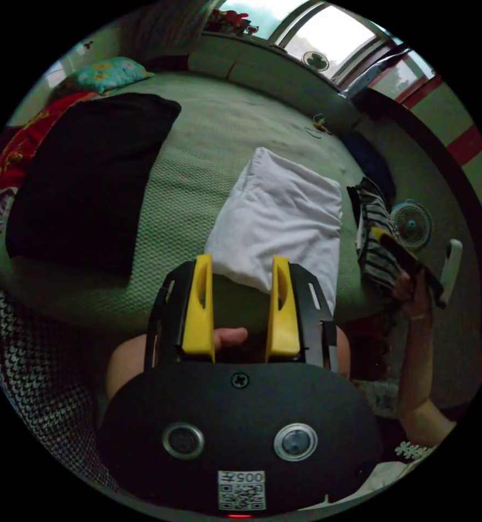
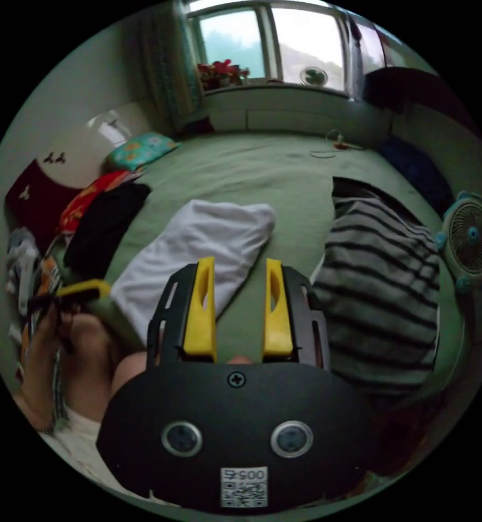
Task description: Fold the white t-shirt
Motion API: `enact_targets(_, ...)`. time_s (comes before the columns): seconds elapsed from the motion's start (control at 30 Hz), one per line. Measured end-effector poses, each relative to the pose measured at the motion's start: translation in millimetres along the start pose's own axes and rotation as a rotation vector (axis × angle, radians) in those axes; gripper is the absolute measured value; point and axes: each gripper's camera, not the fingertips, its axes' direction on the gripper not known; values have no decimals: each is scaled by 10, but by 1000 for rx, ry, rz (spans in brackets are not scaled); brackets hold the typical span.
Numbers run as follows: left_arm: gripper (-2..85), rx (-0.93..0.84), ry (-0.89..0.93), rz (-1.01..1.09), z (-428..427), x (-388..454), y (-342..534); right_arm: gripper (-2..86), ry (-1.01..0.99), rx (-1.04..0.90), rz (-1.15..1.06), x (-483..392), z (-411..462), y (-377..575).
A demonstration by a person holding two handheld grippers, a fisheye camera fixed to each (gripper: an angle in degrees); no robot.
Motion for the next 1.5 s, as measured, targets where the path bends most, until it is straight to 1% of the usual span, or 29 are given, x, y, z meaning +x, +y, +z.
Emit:
enact_targets(0.1, 161, -7, 65, -51, 83, -135, -31, 133, -16, -55, 67, 184, 410, -453)
enact_targets(0.17, 163, -12, 90, -67, 111, -184, -45, 135, -86, -107, 129, 319, 745, -730)
enact_targets(0.3, 164, -28, 23, -53, 105, -208, -88, 125, -6, -162, 185, 417, 1175, -995)
enact_targets(0.37, 161, -46, -49, -25, 84, -178, -118, 109, -56, -198, 220, 434, 1389, -1083)
enact_targets(0.43, 153, -58, -105, -21, 49, -183, -162, 87, -84, -184, 232, 384, 1458, -1108)
enact_targets(0.5, 130, -48, -114, -21, 0, -211, -189, 58, -134, -186, 229, 298, 1524, -1117)
enact_targets(0.53, 99, -36, -87, -8, -36, -240, -204, 36, -156, -201, 226, 245, 1573, -1127)
enact_targets(0.57, 83, -35, -58, -10, -52, -265, -212, 21, -138, -205, 235, 208, 1587, -1141)
enact_targets(0.67, 68, -44, -30, -3, -193, -374, -244, 2, -138, -201, 226, 89, 1521, -1218)
enact_targets(0.8, 62, 11, 36, 17, -615, -550, -202, -6, -98, -141, 151, -186, 1213, -1416)
enact_targets(0.97, 61, 103, 25, 55, -1254, -733, -172, -8, -47, -61, 28, -871, 694, -1780)
enact_targets(1.13, 62, 182, 41, 59, -1986, -1123, -81, -7, -39, -10, -36, -1564, 409, -2035)
enact_targets(1.3, 63, 263, 25, 30, -2649, -1638, 19, -8, -94, 35, -95, -2381, 272, -2286)
enact_targets(1.5, 68, 383, -44, -7, -3588, -2339, 74, -6, -188, 114, -225, -3669, 217, -2719)
